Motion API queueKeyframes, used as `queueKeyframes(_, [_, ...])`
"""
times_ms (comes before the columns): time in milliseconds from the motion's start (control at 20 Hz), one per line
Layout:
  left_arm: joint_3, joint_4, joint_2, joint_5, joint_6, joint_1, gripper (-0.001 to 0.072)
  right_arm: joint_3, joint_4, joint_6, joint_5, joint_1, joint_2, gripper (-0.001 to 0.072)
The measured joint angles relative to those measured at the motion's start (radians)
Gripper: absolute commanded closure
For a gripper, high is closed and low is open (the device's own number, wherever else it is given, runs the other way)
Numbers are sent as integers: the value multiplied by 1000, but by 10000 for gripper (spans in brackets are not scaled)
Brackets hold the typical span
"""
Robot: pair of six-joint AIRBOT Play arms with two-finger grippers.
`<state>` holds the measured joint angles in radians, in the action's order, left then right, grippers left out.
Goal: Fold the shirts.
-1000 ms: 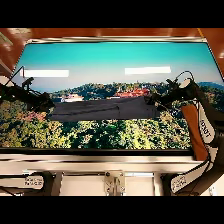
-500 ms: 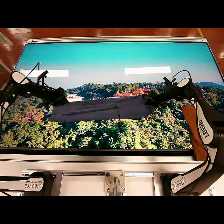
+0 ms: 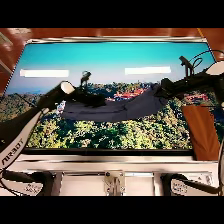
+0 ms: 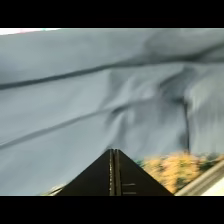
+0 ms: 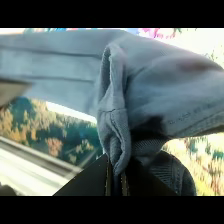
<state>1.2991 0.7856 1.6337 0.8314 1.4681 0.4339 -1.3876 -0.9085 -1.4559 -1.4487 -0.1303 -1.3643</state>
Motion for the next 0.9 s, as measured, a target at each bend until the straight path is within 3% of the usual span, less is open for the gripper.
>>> queueKeyframes(300, [2,-319,132,-169,-133,207,662,0,-26,-89,-85,0,180,658])
queueKeyframes(550, [34,-570,234,-174,-257,308,667,0,-29,-142,-105,0,240,657])
queueKeyframes(750, [45,-579,209,-237,-290,263,669,0,-24,-167,-59,53,242,658])
queueKeyframes(900, [47,-453,109,-249,-271,128,669,0,-25,-182,18,160,195,658])
